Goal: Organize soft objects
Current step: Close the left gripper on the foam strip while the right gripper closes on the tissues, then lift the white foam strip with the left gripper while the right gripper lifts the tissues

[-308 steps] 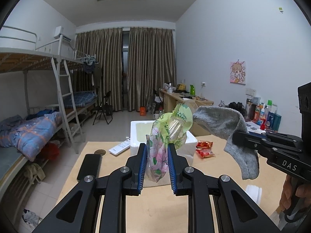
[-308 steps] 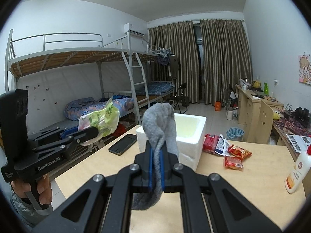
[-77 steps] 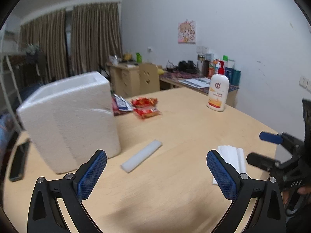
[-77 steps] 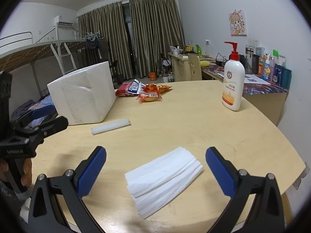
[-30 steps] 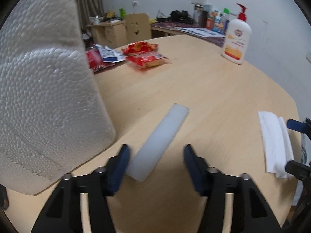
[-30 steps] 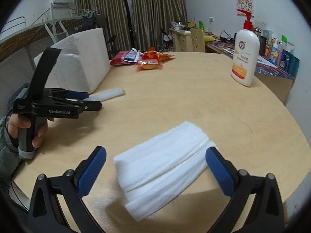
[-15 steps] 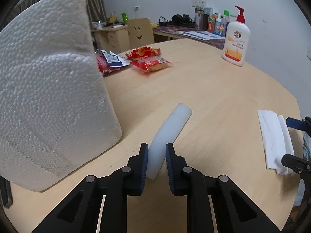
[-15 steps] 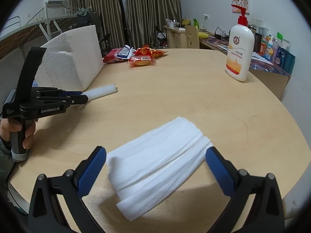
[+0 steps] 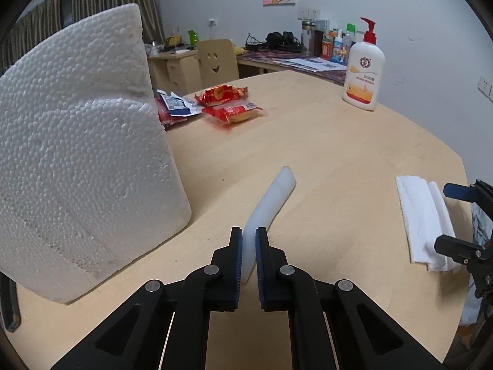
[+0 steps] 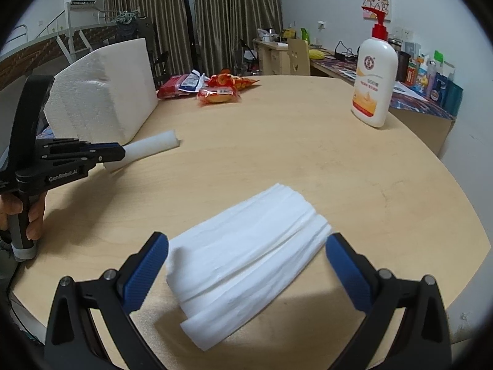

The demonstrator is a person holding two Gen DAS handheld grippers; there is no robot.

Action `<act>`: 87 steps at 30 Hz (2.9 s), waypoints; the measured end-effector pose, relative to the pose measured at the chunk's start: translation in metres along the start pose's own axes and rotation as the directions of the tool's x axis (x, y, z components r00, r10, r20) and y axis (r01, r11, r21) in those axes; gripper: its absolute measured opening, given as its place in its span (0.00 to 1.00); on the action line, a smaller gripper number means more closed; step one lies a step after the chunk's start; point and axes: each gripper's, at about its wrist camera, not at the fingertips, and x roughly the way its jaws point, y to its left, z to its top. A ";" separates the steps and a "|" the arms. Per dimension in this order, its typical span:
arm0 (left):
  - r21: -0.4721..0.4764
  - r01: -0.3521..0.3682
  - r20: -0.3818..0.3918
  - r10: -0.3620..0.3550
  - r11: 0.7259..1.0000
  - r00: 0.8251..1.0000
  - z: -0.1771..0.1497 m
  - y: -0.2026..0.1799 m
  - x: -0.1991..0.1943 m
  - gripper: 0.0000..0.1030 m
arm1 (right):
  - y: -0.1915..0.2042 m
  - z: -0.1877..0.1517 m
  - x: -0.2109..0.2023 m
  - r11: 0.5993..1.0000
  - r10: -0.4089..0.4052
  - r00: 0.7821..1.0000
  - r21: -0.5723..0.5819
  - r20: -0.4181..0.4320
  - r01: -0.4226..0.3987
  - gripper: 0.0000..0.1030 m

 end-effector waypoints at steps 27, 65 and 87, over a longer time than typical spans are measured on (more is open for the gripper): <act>0.027 0.089 0.009 -0.089 0.996 0.996 -0.004 -0.002 -0.012 0.11 | -0.001 0.002 0.016 0.995 -0.100 0.993 0.020 -0.061 0.101 0.81; 0.105 0.098 -0.076 -0.091 0.990 0.993 -0.014 -0.030 0.000 0.19 | 0.004 -0.002 0.011 0.997 -0.074 0.996 -0.009 -0.059 0.073 0.73; 0.061 0.131 -0.050 -0.128 0.989 0.990 -0.013 -0.024 -0.003 0.17 | 0.019 0.001 0.008 0.989 -0.121 0.991 0.080 -0.051 0.125 0.18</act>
